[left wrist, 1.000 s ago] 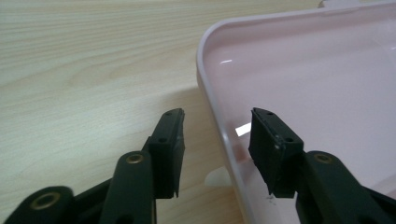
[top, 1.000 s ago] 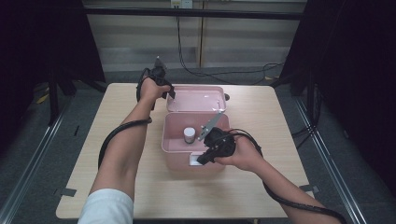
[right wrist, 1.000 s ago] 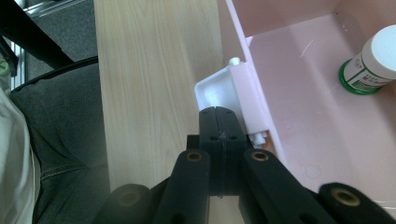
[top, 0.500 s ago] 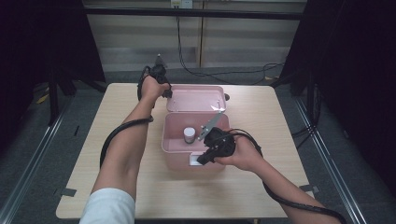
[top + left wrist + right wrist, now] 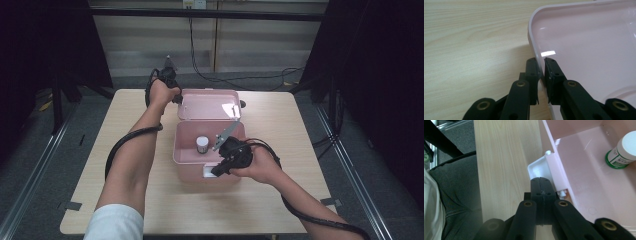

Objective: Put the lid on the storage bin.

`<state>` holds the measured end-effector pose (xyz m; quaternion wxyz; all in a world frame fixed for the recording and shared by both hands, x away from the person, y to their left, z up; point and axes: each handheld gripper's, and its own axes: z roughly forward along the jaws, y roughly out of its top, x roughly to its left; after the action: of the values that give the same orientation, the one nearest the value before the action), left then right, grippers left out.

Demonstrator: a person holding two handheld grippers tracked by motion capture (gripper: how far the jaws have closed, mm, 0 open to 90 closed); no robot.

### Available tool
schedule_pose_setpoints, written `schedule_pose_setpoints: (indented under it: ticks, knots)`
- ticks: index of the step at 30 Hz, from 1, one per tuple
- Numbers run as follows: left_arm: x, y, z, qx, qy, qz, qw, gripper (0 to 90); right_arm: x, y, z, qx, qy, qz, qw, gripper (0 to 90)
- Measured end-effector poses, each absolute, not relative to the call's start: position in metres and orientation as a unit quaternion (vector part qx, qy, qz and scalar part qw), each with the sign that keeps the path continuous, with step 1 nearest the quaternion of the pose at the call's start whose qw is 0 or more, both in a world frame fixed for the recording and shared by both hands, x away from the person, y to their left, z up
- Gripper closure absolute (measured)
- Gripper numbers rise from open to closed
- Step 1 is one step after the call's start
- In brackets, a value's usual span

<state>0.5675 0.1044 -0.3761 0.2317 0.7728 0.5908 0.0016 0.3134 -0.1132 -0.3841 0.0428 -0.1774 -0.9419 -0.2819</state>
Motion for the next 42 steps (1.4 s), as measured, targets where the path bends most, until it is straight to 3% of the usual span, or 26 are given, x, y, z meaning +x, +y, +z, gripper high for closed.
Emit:
schedule_pose_setpoints:
  ticks: [42]
  knots:
    - [0.537, 0.118, -0.323, 0.778, 0.578, 0.031, 0.245, 85.0, 0.312, -0.112, -0.383, -0.201, -0.939, -0.274, 0.04, 90.0]
